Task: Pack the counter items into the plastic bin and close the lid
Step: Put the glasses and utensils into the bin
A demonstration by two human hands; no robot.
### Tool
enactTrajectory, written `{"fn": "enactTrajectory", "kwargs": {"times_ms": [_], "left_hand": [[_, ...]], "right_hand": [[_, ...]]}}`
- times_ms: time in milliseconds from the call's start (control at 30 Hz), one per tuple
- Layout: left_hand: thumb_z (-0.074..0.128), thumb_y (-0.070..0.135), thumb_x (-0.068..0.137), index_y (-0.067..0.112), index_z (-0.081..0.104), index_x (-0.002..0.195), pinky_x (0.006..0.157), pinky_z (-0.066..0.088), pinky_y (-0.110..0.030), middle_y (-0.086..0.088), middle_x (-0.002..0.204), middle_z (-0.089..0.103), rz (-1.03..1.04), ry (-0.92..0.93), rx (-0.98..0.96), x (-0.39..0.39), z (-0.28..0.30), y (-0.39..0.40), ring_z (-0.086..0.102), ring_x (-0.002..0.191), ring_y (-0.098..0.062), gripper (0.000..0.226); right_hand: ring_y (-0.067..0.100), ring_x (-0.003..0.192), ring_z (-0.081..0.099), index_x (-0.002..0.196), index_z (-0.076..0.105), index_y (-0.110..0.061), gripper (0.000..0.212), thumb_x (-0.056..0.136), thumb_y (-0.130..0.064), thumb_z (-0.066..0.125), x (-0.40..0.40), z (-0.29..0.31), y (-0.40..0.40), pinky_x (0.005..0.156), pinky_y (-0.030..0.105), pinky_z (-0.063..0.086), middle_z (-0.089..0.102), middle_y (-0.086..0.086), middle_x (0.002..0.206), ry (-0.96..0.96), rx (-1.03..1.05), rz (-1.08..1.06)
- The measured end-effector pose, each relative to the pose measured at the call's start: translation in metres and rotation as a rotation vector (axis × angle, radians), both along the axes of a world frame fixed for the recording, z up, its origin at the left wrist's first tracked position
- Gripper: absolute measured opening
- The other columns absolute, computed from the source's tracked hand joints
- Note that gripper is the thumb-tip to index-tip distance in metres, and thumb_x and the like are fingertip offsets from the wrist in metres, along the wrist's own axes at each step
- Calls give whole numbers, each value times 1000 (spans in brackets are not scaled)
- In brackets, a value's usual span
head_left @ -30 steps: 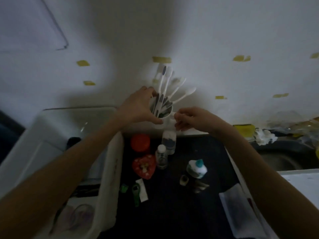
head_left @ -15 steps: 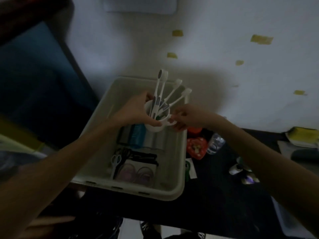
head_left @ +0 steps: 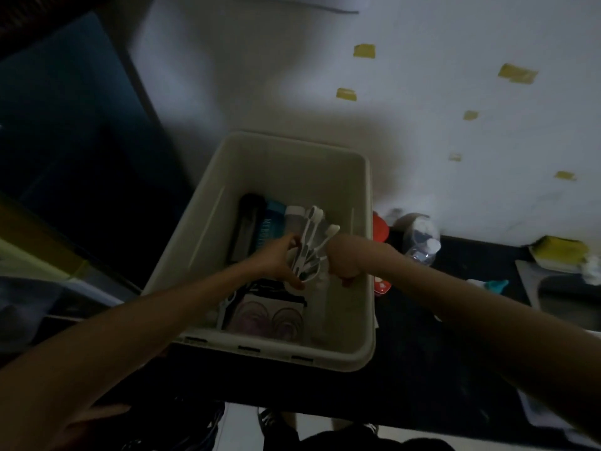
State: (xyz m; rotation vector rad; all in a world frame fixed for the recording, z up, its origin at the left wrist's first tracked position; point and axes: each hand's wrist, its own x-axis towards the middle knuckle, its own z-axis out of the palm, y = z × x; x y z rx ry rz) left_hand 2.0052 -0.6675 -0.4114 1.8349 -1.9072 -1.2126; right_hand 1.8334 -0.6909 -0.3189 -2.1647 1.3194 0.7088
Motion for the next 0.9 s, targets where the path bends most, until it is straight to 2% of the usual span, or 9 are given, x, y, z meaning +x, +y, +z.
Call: {"fn": "enactTrajectory", "kwargs": {"times_ms": [67,100,200,233,333,500,700,800,900], "left_hand": [[95,34,52,22,43,128,77,43,-24,5,121,53,-51,-22,1,-2,-9,-4,54,110,-17,92],[94,33,53,22,42,131,77,44,-25,5,122,52,-76,-25,2,-3,-12,-6,54,111,-17,95],[94,32,53,22,41,136,89,49,-30,3,131,51,-180,-41,-14,-4,-18,-10,51,116,-16,99],[94,32,53,23,41,135,90,50,-31,4,130,51,-225,-51,-12,-4,-21,-12,51,116,-15,98],[93,32,54,27,43,131,94,53,-38,5,129,53,-343,-60,-8,-3,-31,-19,52,117,-13,91],[91,32,59,25,43,134,95,51,-42,2,132,56,-479,-76,-48,-8,-47,-27,55,118,-17,89],[92,31,59,26,42,137,100,48,-38,5,135,55,-548,-100,-37,-18,-60,-32,54,120,-14,93],[91,29,59,26,41,140,101,47,-36,4,137,53,-581,-100,-18,-18,-63,-38,52,122,-15,95],[90,32,58,31,41,139,100,49,-41,7,136,53,-616,-116,6,-16,-66,-39,52,121,-16,95]], "right_hand": [[12,71,61,78,56,-15,18,96,-19,57,-3,7,7,69,24,50,59,-1,77,39,26,51],[12,71,64,78,57,-16,20,97,-22,56,-5,13,9,72,24,52,63,0,78,48,75,65],[19,90,72,102,67,-6,22,99,-24,54,-13,38,15,87,29,56,73,7,98,35,220,74],[20,91,72,106,67,-4,25,99,-24,54,-17,44,16,86,27,56,73,9,102,16,239,83],[13,77,71,109,67,-3,27,99,-24,53,-26,60,17,72,17,54,74,8,100,-67,254,45],[14,81,73,112,65,-6,23,98,-22,55,-36,63,11,79,24,58,74,7,98,-182,185,-31],[10,76,72,114,64,-7,24,98,-22,56,-42,62,8,64,15,56,74,6,99,-231,167,-60],[13,82,73,117,63,-8,24,98,-22,56,-43,61,6,67,18,58,73,7,101,-252,167,-79],[13,84,73,117,63,-9,25,97,-24,57,-46,61,4,71,20,59,73,5,100,-284,140,-91]]}}
